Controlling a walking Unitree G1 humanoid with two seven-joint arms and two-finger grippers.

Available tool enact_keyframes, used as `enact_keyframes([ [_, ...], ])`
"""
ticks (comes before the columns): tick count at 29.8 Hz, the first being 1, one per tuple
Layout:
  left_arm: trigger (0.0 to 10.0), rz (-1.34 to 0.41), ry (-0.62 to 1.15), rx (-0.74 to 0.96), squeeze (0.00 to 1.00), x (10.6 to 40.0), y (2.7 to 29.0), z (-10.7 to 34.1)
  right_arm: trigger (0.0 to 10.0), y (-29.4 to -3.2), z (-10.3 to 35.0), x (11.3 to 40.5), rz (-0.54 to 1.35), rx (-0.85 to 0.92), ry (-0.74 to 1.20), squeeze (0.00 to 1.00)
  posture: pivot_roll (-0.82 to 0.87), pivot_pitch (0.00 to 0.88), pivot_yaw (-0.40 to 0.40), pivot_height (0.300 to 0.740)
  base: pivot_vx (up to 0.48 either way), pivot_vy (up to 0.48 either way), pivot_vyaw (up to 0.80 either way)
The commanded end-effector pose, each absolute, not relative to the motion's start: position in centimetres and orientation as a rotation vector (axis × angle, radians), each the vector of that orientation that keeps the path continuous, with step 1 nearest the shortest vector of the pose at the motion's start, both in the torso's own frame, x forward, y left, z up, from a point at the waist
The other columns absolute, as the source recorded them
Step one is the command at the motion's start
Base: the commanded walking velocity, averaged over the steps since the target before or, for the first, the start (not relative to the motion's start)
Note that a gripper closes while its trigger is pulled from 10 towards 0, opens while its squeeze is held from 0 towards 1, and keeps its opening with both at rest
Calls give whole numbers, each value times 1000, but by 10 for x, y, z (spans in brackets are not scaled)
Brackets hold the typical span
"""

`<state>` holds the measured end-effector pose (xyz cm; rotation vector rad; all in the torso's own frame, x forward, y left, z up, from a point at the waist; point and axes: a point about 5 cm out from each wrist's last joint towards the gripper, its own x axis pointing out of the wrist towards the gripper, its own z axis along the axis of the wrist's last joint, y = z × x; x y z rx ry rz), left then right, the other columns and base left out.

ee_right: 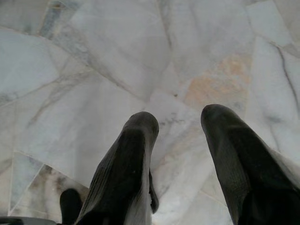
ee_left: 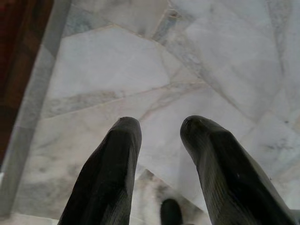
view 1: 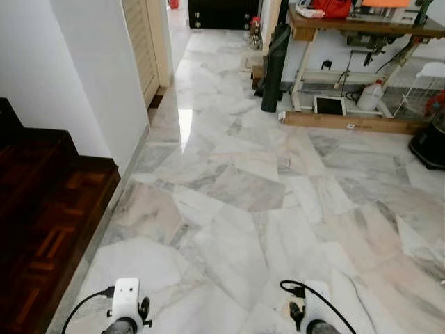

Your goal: Sweep floor

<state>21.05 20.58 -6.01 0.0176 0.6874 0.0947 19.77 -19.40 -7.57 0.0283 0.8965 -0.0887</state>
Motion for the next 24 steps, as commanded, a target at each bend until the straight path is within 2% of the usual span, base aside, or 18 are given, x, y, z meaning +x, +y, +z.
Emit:
enact_keyframes([
  [1,10000,80,688,29,0,211,206,-60,10000,-208,-77,191,-121,45,915,0,-16,0,28,740,0,0,-788],
  [3,10000,70,688,44,0,213,205,-59,10000,-223,-77,185,-148,47,923,0,-19,0,32,740,0,0,-788],
  [6,10000,68,695,88,0,214,205,-59,10000,-231,-78,178,-161,46,931,0,-22,0,33,740,0,0,-788],
  [8,10000,62,695,93,0,214,204,-59,10000,-232,-79,176,-165,46,934,0,-22,0,32,740,0,0,-788],
  [11,10000,58,692,93,0,215,203,-58,10000,-233,-80,172,-169,45,937,0,-24,0,29,740,0,-392,-788],
  [17,10000,77,693,85,0,214,204,-59,10000,-215,-86,167,-152,45,947,0,-25,0,20,740,0,-429,-788],
  [24,10000,108,700,81,0,211,207,-60,10000,-193,-85,178,-120,48,928,0,-23,0,16,740,0,0,-788],
])
